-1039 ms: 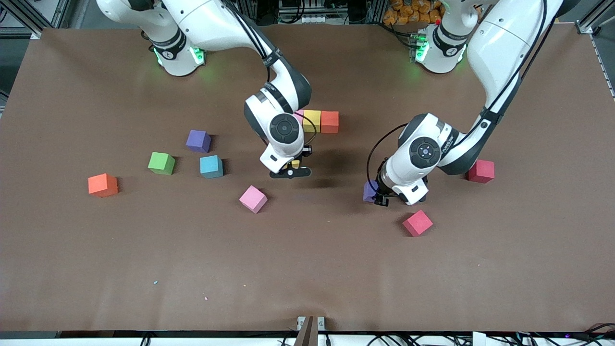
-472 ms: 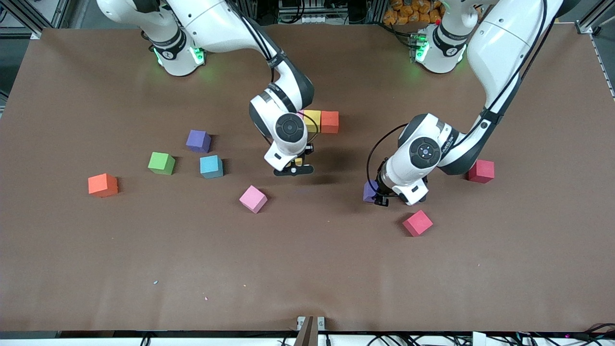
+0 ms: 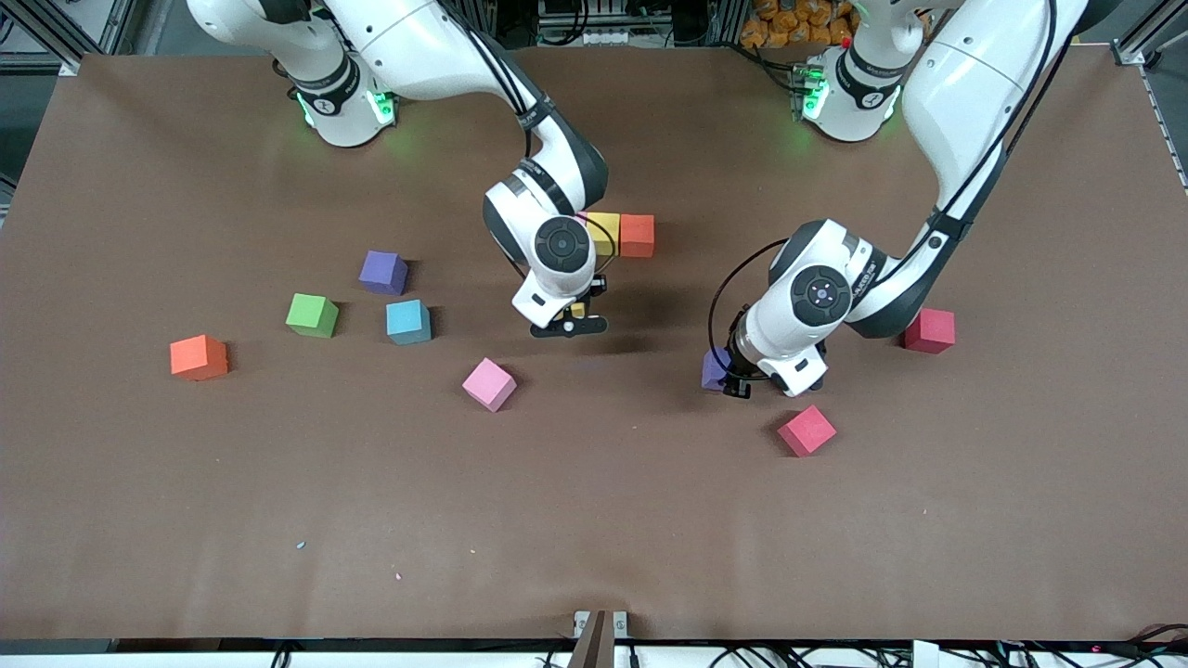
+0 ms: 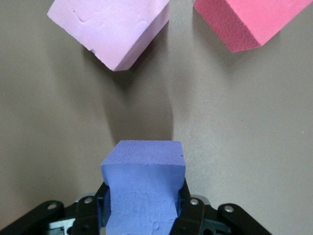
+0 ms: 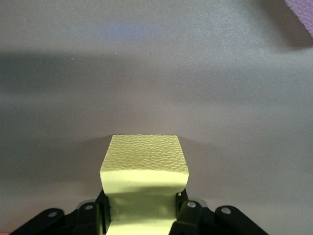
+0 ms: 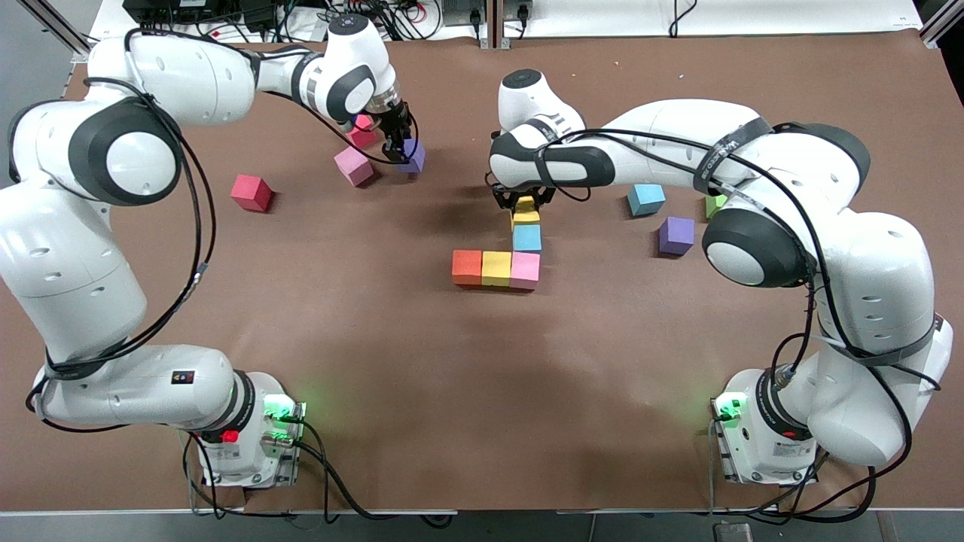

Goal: Arrange 11 blocks into digit 3

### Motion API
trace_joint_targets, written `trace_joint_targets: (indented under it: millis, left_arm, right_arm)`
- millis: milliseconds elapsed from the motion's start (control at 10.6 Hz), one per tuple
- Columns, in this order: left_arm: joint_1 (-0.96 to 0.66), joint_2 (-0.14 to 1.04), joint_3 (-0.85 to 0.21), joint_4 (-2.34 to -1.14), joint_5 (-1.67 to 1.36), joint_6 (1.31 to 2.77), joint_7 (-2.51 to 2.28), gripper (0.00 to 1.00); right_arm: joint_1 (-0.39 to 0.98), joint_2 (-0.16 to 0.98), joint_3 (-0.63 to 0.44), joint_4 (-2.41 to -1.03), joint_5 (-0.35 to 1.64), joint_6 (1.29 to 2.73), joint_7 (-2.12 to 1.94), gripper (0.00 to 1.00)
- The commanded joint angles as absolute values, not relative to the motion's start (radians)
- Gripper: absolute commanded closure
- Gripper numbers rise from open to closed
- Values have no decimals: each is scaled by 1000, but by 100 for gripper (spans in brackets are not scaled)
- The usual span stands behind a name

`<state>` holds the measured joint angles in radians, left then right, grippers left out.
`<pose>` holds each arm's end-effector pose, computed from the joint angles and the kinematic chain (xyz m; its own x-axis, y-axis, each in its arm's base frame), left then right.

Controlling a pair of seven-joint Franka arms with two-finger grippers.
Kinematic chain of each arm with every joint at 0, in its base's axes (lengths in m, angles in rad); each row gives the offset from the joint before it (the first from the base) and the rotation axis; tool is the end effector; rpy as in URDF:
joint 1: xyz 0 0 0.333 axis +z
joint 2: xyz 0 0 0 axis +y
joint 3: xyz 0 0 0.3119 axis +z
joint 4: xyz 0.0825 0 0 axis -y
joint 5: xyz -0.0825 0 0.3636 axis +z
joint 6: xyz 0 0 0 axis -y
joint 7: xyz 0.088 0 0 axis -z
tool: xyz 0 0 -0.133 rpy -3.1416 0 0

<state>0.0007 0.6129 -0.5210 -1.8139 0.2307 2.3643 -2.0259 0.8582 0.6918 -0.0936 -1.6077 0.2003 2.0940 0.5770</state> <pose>0.5656 -0.2922 0.2262 0.1423 0.9815 -0.1280 0.9890 -0.1462 -0.0220 0.4544 0.4633 0.1937 0.9724 0.0791 -0.2193 0.0890 -0.9954 0.0354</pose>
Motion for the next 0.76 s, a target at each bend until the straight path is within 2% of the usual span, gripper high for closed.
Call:
trace_joint_targets:
  millis: [0,94,661]
  left_arm:
    - [5,621,-528,-1793,207,2342,-2014,100]
    - [5,621,-528,-1792,207,2342,-2014,100]
    - [6,626,-528,-1786,207,2342,-2016,100]
  right_arm:
    - [868,681,-94,-1638,215,2094,577,26]
    - [871,681,-94,-1638,215,2092,577,0]
    - [809,588,-98,-1614,213,2052,504,0]
